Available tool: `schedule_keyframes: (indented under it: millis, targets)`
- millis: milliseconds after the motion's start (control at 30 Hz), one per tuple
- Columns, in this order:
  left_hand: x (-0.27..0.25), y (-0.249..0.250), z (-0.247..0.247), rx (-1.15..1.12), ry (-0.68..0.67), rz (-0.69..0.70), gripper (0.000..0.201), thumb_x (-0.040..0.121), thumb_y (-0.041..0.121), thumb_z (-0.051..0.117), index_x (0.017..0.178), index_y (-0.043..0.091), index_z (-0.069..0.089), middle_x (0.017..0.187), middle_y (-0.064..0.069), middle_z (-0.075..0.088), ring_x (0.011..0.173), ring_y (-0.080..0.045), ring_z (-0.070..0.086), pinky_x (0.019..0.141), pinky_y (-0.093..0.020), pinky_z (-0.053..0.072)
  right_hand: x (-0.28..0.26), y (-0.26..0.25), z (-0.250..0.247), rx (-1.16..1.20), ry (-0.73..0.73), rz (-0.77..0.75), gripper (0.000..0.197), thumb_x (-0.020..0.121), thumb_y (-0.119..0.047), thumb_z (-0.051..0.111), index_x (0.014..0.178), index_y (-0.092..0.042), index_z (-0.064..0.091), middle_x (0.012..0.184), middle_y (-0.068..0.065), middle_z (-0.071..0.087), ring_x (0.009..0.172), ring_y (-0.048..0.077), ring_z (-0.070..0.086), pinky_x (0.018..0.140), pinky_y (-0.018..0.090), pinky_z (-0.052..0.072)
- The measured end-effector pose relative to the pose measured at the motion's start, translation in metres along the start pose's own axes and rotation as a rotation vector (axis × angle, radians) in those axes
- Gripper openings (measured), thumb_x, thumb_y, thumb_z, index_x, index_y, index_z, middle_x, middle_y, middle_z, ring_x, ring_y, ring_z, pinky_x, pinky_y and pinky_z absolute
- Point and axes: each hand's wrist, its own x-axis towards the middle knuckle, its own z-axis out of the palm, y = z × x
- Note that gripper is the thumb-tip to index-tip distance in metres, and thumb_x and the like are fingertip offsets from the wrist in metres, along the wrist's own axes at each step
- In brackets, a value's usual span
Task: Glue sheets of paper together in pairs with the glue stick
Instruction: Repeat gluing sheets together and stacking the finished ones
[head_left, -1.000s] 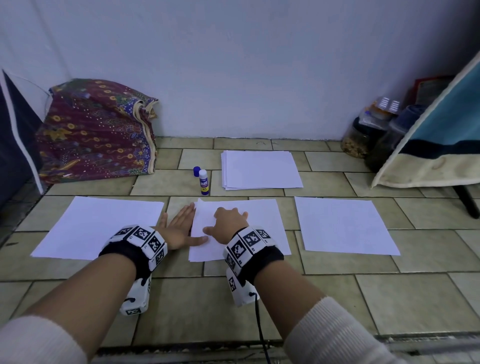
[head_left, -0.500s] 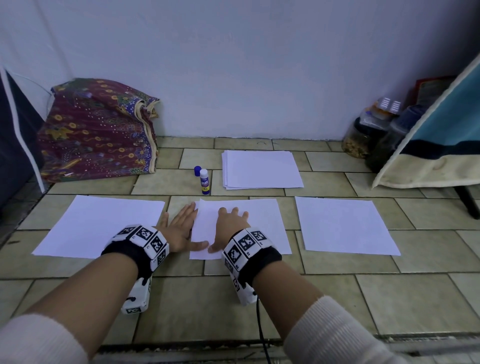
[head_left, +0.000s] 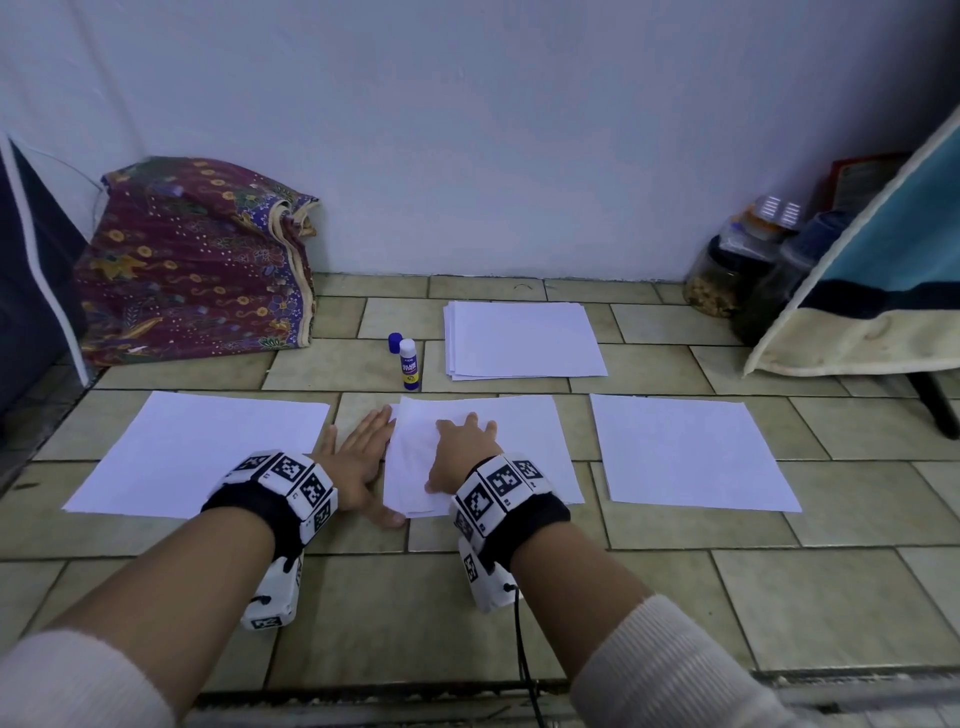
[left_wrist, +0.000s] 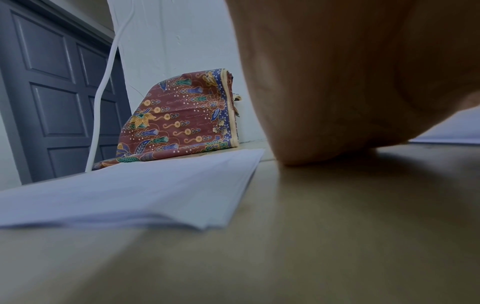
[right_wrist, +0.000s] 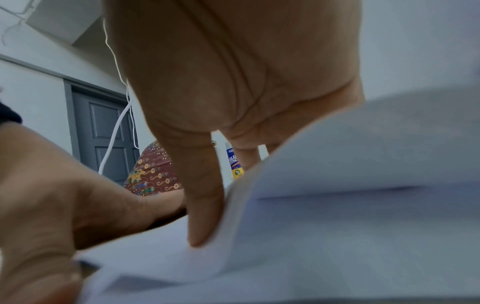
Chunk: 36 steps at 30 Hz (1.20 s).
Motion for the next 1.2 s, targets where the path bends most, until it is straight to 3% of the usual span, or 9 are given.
schedule_keyframes:
  millis: [100,467,733,833,933,1033,1100,1200]
  targets:
    - [0.001,-0.001,0.002,0.001,0.006,0.004,0.130,0.074,0.054,0.074,0.147,0.016,-0.027,0.153,0.002,-0.035,0.141,-0.011,-0.030,0.114,-0.048,-0.016,-0.002,0.001,-0.002,0.030,0.002,-0.003,0.089,0.078,-0.042,0.072,0.147,-0.017,0.022,0.154,0.017,0.012,0.143,0.039,0.003,0.110,0.059,0.024]
    - [0.004,0.000,0.002,0.030,0.008,-0.022,0.132,0.072,0.055,0.074,0.146,0.015,-0.028,0.153,0.003,-0.035,0.141,-0.010,-0.029,0.114,-0.047,-0.015,-0.016,0.004,-0.007,0.087,-0.005,-0.008,0.092,0.081,-0.038,0.071,0.150,-0.018,0.015,0.157,0.012,0.000,0.144,0.039,-0.007,0.109,0.064,0.024]
    - [0.003,-0.001,0.002,0.020,0.003,-0.007,0.137,0.070,0.056,0.075,0.144,0.015,-0.032,0.152,0.002,-0.036,0.140,-0.010,-0.030,0.113,-0.048,-0.016,-0.011,0.003,-0.008,0.070,-0.022,-0.013,0.092,0.080,-0.044,0.070,0.150,-0.017,0.017,0.156,0.013,0.006,0.143,0.040,-0.003,0.111,0.060,0.022]
    - [0.004,-0.003,0.003,0.001,0.011,-0.003,0.140,0.069,0.057,0.076,0.143,0.015,-0.034,0.152,0.003,-0.036,0.140,-0.010,-0.030,0.114,-0.047,-0.016,-0.008,0.004,-0.010,0.084,-0.018,-0.013,0.085,0.080,-0.042,0.070,0.147,-0.017,0.024,0.152,0.013,0.015,0.141,0.039,0.006,0.108,0.059,0.029]
    - [-0.003,-0.005,-0.002,-0.127,-0.030,0.000,0.150,0.057,0.055,0.082,0.142,0.022,-0.037,0.154,0.008,-0.028,0.143,-0.020,-0.026,0.115,-0.043,-0.015,-0.005,0.006,-0.007,0.062,-0.012,-0.013,0.083,0.079,-0.038,0.072,0.146,-0.018,0.027,0.151,0.013,0.016,0.141,0.040,0.007,0.107,0.059,0.030]
    - [-0.006,-0.006,-0.009,-0.349,-0.012,0.009,0.137,0.050,0.053,0.065,0.145,0.028,-0.030,0.157,0.009,-0.019,0.146,-0.021,-0.017,0.116,-0.038,-0.013,0.001,0.004,-0.002,0.033,-0.004,-0.019,0.087,0.075,-0.043,0.073,0.144,-0.017,0.027,0.151,0.013,0.019,0.141,0.039,0.009,0.108,0.059,0.028]
    - [0.000,0.000,-0.009,-0.319,0.045,-0.020,0.130,0.056,0.063,0.062,0.148,0.029,-0.023,0.156,0.008,-0.028,0.147,-0.015,-0.014,0.118,-0.044,-0.011,0.003,0.000,0.000,0.020,-0.002,-0.016,0.091,0.071,-0.048,0.074,0.142,-0.016,0.028,0.150,0.013,0.025,0.140,0.037,0.012,0.107,0.060,0.027]
    - [0.006,0.016,-0.002,0.005,0.048,-0.074,0.110,0.081,0.069,0.053,0.151,0.021,-0.017,0.153,0.005,-0.035,0.146,-0.017,-0.020,0.116,-0.058,-0.001,0.005,-0.001,0.001,0.009,0.011,-0.010,0.093,0.072,-0.046,0.075,0.144,-0.017,0.024,0.150,0.015,0.023,0.141,0.037,0.012,0.108,0.060,0.027]
